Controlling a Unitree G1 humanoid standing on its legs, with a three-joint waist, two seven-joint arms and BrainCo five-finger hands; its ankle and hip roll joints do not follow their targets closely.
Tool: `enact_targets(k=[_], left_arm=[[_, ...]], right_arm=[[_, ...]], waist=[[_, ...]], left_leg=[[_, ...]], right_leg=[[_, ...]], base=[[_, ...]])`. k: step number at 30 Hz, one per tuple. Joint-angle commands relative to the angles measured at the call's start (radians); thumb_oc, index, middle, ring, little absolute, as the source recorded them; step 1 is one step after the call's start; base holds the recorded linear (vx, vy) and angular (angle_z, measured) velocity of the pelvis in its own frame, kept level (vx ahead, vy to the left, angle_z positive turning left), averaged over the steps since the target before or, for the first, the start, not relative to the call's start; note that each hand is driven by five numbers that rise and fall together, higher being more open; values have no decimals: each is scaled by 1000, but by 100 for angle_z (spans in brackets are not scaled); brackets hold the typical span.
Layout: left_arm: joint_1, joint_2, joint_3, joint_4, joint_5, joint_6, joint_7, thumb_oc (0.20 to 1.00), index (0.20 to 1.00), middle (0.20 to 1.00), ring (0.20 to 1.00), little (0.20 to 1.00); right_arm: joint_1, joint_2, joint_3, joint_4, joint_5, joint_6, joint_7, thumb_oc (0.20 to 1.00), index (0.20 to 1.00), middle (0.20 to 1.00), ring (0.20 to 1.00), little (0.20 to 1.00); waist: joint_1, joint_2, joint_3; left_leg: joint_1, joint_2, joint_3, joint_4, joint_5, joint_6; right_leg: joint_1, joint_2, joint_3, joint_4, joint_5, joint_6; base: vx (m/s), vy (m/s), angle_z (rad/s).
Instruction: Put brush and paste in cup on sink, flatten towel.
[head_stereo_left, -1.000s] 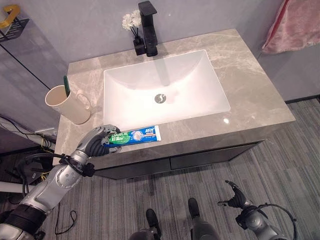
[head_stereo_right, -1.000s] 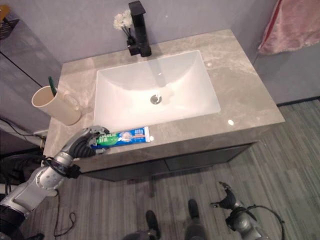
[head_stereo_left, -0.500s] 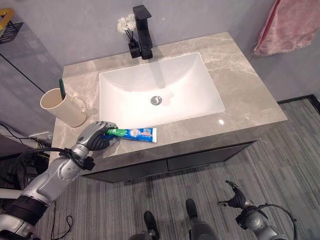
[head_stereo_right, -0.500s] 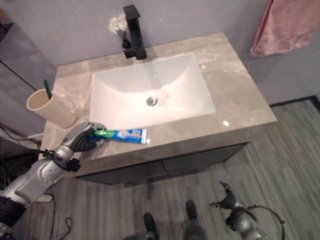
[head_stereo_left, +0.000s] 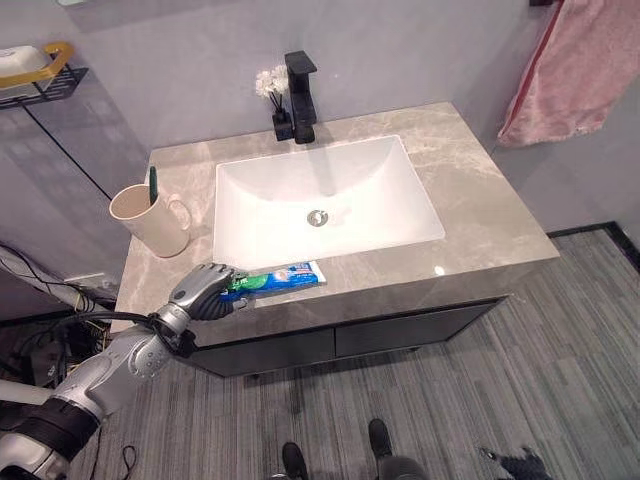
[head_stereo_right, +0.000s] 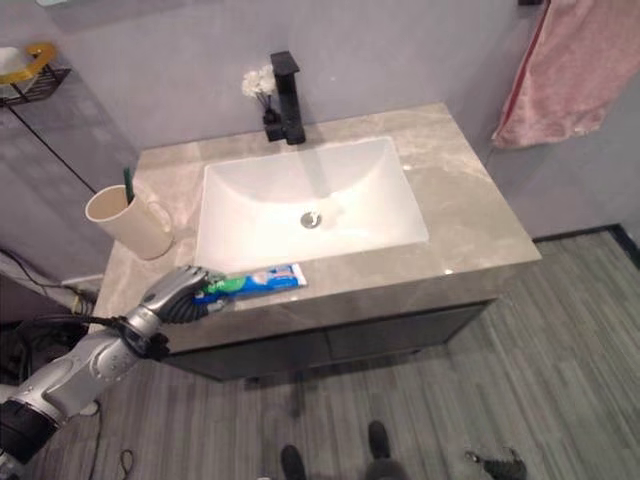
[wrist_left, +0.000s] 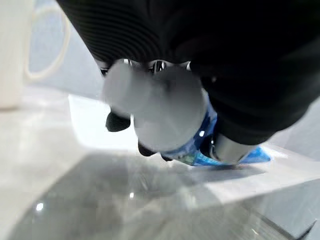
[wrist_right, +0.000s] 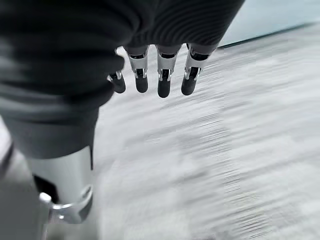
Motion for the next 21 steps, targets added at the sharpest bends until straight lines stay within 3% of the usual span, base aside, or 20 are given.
enact_targets(k=[1, 4, 6, 9, 11, 12, 13, 15, 18, 19, 21], left_arm=[[-104, 58, 63, -53, 19, 8, 85, 200, 200, 200, 200, 200], [-117, 63, 85, -56, 41, 21, 103, 200, 200, 200, 200, 200], [-143, 75, 118, -58, 63, 35, 131, 200, 200, 200, 200, 200], [-174, 75, 122, -48, 77, 41, 154, 200, 200, 200, 200, 200], [-251, 89, 142, -57, 91, 48, 219, 200, 200, 200, 200, 200], [-287, 98, 159, -66, 102, 60, 259, 200, 200, 200, 200, 200], [-304, 110, 199, -89, 144, 81, 307, 200, 200, 200, 200, 200], [-287, 89, 271, -97, 182, 105, 353, 200, 200, 200, 200, 200], [-288, 69, 321, -111, 209, 122, 376, 200, 200, 200, 200, 200], [-334, 68, 342, -123, 224, 131, 391, 200, 200, 200, 200, 200], [-363, 70, 349, -132, 224, 135, 389, 200, 200, 200, 200, 200]], right_arm=[[-8, -23, -15, 35, 104, 16, -13, 1000, 1000, 1000, 1000, 1000], [-12, -39, -51, 35, 161, 9, -15, 1000, 1000, 1000, 1000, 1000], [-27, -78, -112, 0, 276, -25, -31, 1000, 1000, 1000, 1000, 1000], [-36, -100, -128, -29, 306, -40, -42, 1000, 1000, 1000, 1000, 1000], [-69, -171, -165, -101, 342, -82, -85, 1000, 1000, 1000, 1000, 1000], [-92, -210, -154, -148, 290, -88, -138, 1000, 1000, 1000, 1000, 1000], [-85, -243, -130, -435, 143, -105, -229, 1000, 1000, 1000, 1000, 1000], [-29, -244, -168, -743, 41, -136, -269, 1000, 1000, 1000, 1000, 1000], [-3, -230, -214, -911, -59, -132, -335, 1000, 1000, 1000, 1000, 1000], [-38, -241, -214, -1057, -137, -149, -356, 1000, 1000, 1000, 1000, 1000], [-60, -256, -202, -1156, -180, -147, -338, 1000, 1000, 1000, 1000, 1000]], waist=[[-1, -33, -41], [-5, -39, -48], [-11, -50, -60], [-14, -54, -63], [-16, -64, -72], [-15, -67, -75], [-25, -66, -71], [-39, -63, -71], [-47, -58, -78], [-52, -53, -87], [-51, -52, -91]], left_leg=[[49, 65, -37, 10, -45, -61], [55, 68, -38, 10, -47, -64], [62, 74, -36, 10, -50, -68], [66, 77, -34, 10, -49, -71], [71, 79, -37, 10, -51, -74], [71, 78, -38, 10, -51, -75], [74, 80, -38, 10, -50, -75], [80, 80, -38, 10, -58, -73], [78, 79, -40, 10, -54, -70], [85, 77, -40, 10, -58, -67], [91, 75, -39, 10, -61, -65]], right_leg=[[-18, -125, -10, 7, 32, 111], [-9, -123, -14, 7, 27, 109], [-3, -121, -12, 7, 23, 107], [3, -119, -10, 7, 21, 106], [12, -118, -16, 7, 19, 104], [16, -119, -18, 7, 18, 103], [20, -119, -16, 7, 18, 103], [23, -120, -12, 7, 12, 103], [22, -122, -11, 7, 18, 101], [29, -123, -10, 7, 15, 100], [35, -124, -11, 7, 12, 100]], base=[[0, 0, 0], [13, -10, 1], [18, -14, 1], [0, 0, 0], [8, -19, 1], [0, 0, 0], [0, 0, 0], [0, 0, 0], [0, 0, 0], [24, 16, 4], [17, 6, 3]])
